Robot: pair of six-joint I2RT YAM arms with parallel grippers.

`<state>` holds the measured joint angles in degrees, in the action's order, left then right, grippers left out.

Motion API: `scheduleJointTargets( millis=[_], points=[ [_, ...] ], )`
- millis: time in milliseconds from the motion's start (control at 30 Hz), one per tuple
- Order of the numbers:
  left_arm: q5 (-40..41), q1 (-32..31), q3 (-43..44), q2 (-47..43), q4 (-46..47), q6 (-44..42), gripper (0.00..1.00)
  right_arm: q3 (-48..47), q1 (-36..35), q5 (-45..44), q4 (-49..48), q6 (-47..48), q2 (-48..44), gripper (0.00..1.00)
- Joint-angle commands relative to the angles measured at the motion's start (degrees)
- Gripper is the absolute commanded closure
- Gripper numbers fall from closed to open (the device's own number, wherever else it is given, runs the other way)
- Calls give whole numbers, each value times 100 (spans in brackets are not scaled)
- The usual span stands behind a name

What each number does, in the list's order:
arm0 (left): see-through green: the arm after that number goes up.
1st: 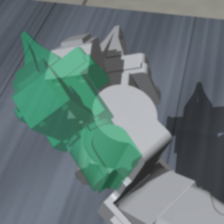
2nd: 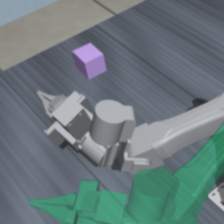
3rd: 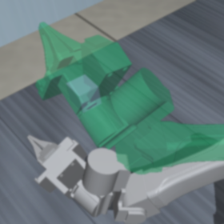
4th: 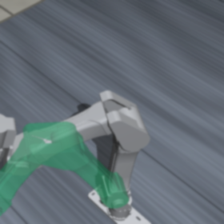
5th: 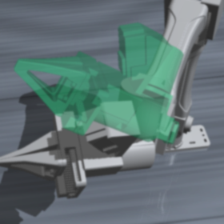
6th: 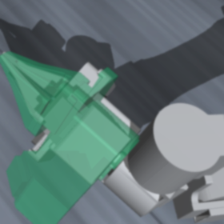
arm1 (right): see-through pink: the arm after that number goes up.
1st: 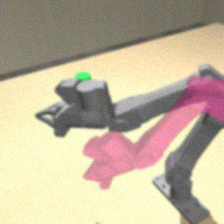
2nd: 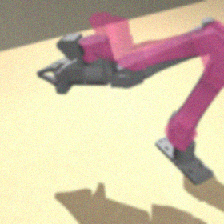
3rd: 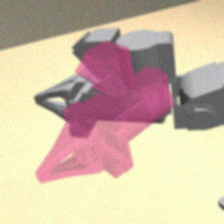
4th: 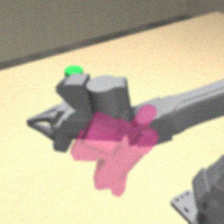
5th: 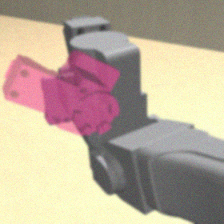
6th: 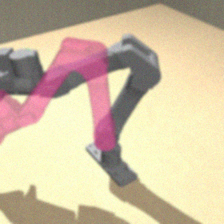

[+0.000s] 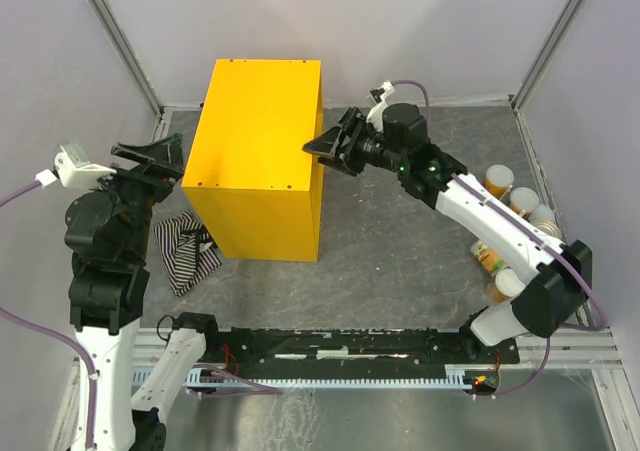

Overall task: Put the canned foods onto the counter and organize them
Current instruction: Move the counter to the center of the board.

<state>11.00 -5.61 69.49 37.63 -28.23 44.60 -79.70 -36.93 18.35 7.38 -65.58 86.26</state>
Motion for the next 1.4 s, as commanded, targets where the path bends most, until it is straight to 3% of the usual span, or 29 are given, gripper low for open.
scheduleJointTargets(
  millis=[0, 200, 500, 633, 800, 1367],
  points=[
    [54, -11, 544, 283, -32, -351, 16, 43, 183, -574, 1492, 799, -659, 33],
    [-293, -11, 1329, 916, -60, -516, 16, -221, 519, -1536, 2934, 1556, -1365, 33],
    [-1497, -14, 2514, 2192, 100, -445, 18, -790, 1075, -3879, 5056, 2196, -1635, 28],
    [-1873, -164, 2782, 2708, 229, -375, 18, -958, 1282, -5001, 5830, 2121, -1475, 18],
    [-1666, -691, 2930, 3084, 258, -549, 18, -1141, 1519, -6227, 6426, 2005, -1201, 0],
    [-1842, -1214, 2225, 3232, 871, -627, 18, -1426, 3299, -5994, 5825, 2849, -250, 1]
  ],
)
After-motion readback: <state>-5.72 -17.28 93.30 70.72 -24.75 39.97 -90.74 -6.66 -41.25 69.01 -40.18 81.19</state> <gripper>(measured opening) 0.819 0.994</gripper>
